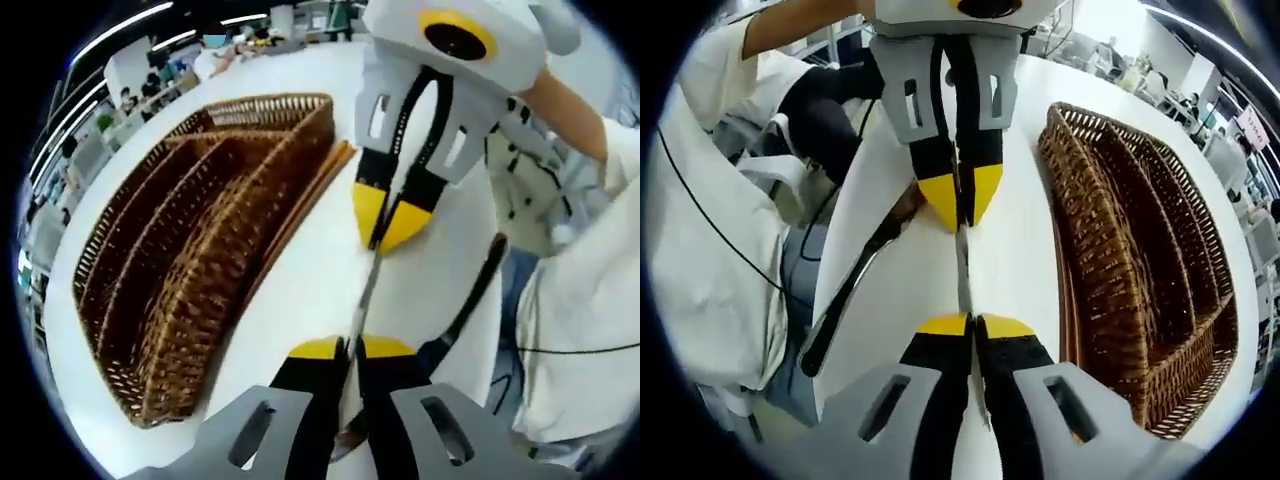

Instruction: Arrange the knives, forks, and spoons in their matching storage slots by inserting each utensil handle-first until every utensil is classified and aligned in the correct compartment

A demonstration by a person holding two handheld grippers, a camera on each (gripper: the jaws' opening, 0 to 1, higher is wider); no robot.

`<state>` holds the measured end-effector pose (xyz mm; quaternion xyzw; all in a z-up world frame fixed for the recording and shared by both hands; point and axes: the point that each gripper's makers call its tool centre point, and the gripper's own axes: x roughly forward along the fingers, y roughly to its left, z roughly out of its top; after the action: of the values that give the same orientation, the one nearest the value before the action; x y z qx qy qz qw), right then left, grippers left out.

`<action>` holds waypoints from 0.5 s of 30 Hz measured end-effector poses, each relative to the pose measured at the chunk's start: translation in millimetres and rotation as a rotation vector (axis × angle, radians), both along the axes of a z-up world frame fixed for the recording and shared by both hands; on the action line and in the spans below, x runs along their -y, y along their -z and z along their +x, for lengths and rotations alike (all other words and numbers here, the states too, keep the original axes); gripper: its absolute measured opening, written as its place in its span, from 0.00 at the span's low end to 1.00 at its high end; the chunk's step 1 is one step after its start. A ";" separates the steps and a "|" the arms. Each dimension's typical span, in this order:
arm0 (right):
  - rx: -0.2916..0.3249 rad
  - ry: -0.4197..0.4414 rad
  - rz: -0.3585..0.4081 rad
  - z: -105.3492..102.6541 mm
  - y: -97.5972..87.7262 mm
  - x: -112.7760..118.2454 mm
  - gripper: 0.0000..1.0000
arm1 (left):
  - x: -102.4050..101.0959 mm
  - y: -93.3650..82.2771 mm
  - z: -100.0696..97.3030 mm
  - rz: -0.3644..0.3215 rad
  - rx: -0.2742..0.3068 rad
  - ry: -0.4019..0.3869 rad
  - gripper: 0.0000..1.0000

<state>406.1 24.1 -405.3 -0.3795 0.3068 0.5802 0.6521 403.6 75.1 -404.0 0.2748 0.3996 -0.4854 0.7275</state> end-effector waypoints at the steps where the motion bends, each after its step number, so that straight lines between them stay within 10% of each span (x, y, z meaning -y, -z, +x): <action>1: 0.004 -0.001 0.000 0.5 -1.9 1.2 0.02 | 0.6 -2.0 -0.4 0.002 0.009 0.013 0.04; 15: 0.098 0.016 0.041 25.5 -50.3 3.4 0.02 | -0.7 -49.6 23.3 -0.006 0.082 -0.013 0.04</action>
<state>431.6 20.6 -355.0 -0.3914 0.2657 0.5620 0.6786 426.8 75.8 -354.3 0.2898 0.3699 -0.4700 0.7472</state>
